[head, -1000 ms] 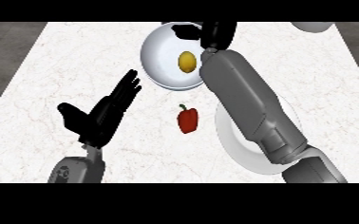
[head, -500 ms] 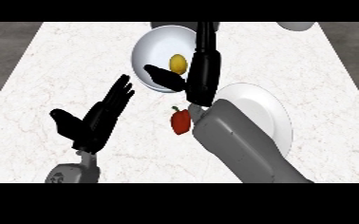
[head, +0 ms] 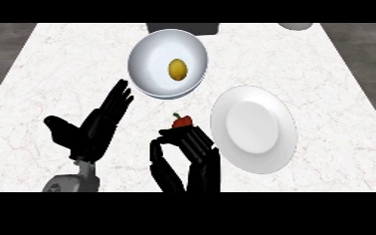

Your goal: Pick the lemon from the plate and place it in the bowl

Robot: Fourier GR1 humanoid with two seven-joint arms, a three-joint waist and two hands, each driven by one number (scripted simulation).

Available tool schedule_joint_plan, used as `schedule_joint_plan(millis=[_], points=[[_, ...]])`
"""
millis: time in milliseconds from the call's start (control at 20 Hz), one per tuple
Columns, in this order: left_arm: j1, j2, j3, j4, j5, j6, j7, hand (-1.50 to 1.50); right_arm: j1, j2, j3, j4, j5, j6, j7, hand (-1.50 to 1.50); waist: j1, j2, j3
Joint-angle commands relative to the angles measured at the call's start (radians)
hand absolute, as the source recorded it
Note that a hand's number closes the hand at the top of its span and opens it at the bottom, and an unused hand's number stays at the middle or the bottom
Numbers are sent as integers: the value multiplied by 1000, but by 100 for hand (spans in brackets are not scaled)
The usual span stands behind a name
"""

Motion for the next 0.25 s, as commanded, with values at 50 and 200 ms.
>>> schedule_joint_plan(millis=[50, 200], points=[[3, -20, -22, 15, -32, 19, -24, 0, 354, 5, 226, -85, 175, -148, -26, 150, -21, 8, 0], [1, 21, 18, -27, 7, -7, 1, 0, 565, 5, 394, -21, 233, -195, -59, 150, 6, 12, 1]])
